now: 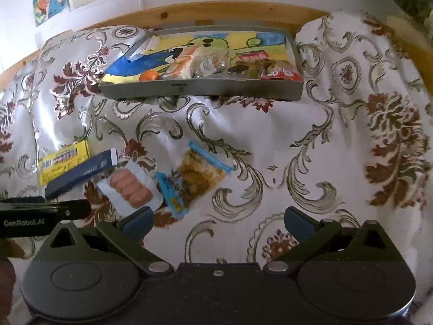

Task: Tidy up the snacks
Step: 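Move both tools back over the remaining snacks, then grasp the sausage pack with the left gripper while the right grasps the clear snack bag, then carry the sausage pack and snack bag over the frog tray with both tools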

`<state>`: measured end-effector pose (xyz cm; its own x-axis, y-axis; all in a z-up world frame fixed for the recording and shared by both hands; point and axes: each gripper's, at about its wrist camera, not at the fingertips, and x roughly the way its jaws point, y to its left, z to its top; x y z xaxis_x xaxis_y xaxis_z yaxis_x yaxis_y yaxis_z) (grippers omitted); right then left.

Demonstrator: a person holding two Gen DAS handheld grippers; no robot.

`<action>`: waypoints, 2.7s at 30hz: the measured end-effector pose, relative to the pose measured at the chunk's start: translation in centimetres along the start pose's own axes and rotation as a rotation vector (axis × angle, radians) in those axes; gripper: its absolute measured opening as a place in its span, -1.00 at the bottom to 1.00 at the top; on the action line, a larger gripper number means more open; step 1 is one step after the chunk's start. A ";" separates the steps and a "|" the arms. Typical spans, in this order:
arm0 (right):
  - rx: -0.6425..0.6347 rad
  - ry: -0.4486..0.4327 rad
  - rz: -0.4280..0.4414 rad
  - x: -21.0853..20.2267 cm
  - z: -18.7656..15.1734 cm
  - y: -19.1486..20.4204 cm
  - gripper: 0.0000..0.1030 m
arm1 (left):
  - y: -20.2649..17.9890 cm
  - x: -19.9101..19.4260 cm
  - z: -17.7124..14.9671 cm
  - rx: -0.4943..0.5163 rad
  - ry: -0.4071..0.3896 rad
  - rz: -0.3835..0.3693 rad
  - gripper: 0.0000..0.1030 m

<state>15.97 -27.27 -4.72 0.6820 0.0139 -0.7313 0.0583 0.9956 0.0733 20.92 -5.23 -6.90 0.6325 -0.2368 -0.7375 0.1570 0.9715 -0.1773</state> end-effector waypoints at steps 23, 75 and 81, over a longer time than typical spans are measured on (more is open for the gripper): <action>0.048 0.050 0.001 11.3 3.5 2.3 0.77 | 2.3 2.7 0.6 -0.256 0.038 -0.148 0.77; -0.316 0.060 0.004 7.9 0.5 4.2 -0.08 | 0.6 6.7 1.0 -0.283 0.050 -0.302 -0.58; -0.425 0.013 -0.006 6.2 -0.2 5.4 -0.44 | 0.2 5.1 0.3 -0.276 0.033 -0.291 -0.67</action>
<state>20.37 -21.80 -9.02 0.6728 0.0066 -0.7398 -0.2459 0.9451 -0.2152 24.40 -6.26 -10.55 0.5663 -0.5063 -0.6504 0.1137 0.8296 -0.5467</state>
